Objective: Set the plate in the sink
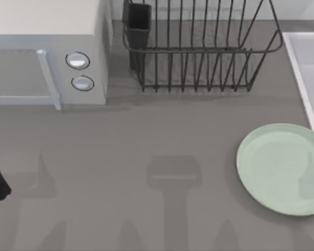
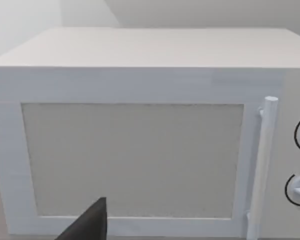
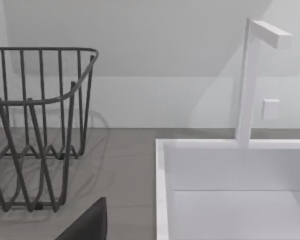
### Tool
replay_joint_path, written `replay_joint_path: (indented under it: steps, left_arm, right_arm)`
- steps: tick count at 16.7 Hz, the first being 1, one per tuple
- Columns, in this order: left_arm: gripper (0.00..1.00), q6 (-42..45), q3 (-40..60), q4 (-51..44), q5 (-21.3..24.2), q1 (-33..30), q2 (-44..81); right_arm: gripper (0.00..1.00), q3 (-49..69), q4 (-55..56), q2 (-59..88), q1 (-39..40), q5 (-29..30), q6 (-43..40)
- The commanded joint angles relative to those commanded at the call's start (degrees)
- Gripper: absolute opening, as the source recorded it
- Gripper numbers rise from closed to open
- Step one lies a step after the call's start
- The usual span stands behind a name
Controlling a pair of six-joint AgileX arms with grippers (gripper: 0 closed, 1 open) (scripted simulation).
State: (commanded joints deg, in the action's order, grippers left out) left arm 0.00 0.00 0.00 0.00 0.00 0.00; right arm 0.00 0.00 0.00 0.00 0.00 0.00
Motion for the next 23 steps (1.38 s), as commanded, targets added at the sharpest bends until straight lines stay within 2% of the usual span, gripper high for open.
replay_joint_path:
  steps: [15, 19, 23]
  left_arm:
    - [1.00, 0.00, 0.00, 0.00, 0.00, 0.00, 0.00]
    - [1.00, 0.00, 0.00, 0.00, 0.00, 0.00, 0.00]
    - [1.00, 0.00, 0.00, 0.00, 0.00, 0.00, 0.00]
  right_arm:
    - [1.00, 0.56, -0.44, 0.58, 0.20, 0.00, 0.21]
    - [1.00, 8.32, -6.40, 9.02, 2.90, 0.01, 2.99]
    - [1.00, 22.49, -17.11, 26.54, 7.77, 0.02, 8.01]
